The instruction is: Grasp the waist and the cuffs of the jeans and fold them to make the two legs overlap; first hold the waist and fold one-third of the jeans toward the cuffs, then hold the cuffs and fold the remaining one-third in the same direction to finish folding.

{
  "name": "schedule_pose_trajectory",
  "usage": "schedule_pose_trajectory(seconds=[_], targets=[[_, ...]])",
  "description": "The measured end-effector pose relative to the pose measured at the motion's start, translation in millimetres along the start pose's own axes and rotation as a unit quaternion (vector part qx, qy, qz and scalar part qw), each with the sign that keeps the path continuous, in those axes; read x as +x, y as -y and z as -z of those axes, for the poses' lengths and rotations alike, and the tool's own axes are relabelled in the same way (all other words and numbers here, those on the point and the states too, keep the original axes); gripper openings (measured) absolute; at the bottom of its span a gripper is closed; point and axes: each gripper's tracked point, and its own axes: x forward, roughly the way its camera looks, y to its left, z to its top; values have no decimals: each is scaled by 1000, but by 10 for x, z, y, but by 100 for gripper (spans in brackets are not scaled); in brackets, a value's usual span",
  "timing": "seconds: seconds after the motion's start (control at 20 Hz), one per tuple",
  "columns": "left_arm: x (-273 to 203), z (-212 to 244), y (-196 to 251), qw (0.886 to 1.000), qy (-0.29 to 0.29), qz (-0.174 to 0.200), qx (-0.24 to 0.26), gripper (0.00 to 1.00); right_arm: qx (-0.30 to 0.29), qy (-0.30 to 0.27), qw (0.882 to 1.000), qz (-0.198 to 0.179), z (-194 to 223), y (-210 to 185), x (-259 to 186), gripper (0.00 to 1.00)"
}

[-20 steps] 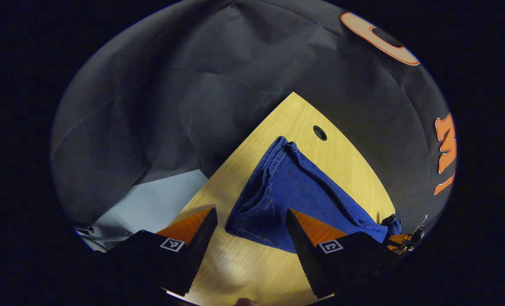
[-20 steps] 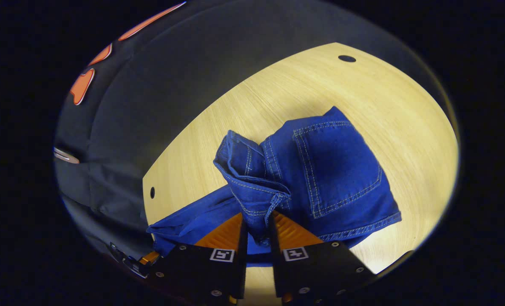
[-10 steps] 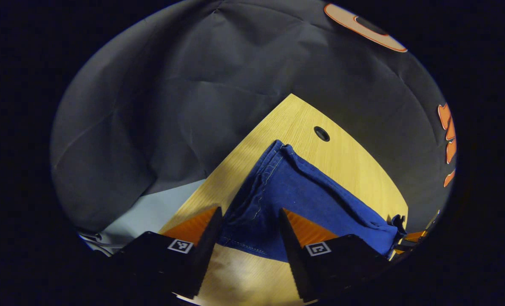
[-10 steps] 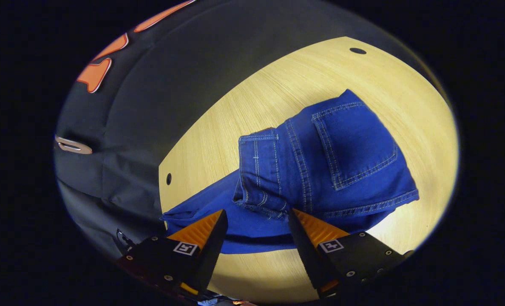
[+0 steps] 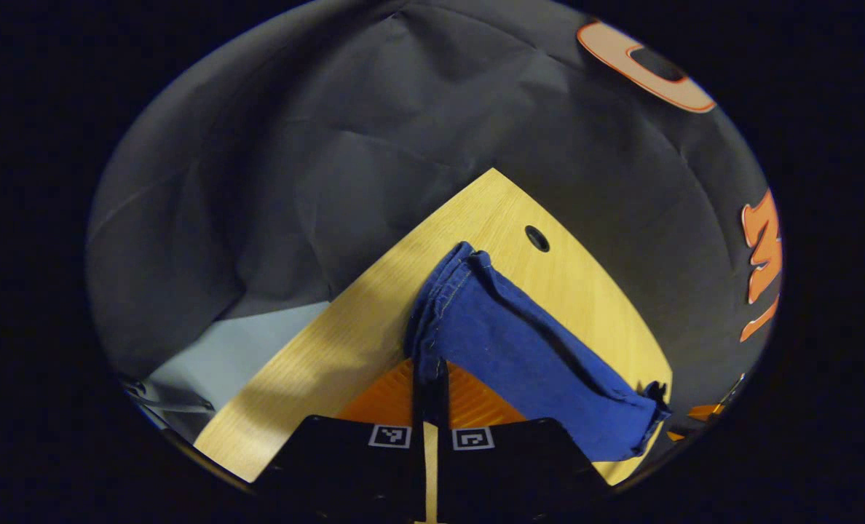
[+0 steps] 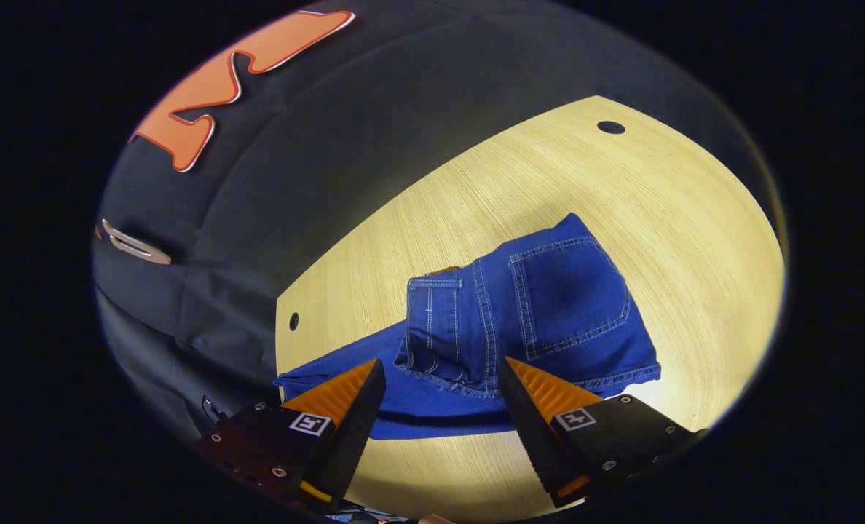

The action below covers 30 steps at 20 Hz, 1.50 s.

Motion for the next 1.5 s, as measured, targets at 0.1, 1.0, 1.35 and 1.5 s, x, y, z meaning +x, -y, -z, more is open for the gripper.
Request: schedule_pose_trajectory(seconds=[0.1,1.0,1.35,1.5], targets=[[-45,-112,199,999,14,25,-14,6,-6,9,1000,0,-70,31,-36,95],[-1456,-252,2693,968,104,183,135,6,-128,107,986,-4,-573,379,-601,98],[-1646,302,3648,949,85,226,204,6,-130,125,984,-10,-670,632,-779,98],[-1605,585,4021,943,70,237,222,6,-134,127,983,-6,-661,783,-849,99]])
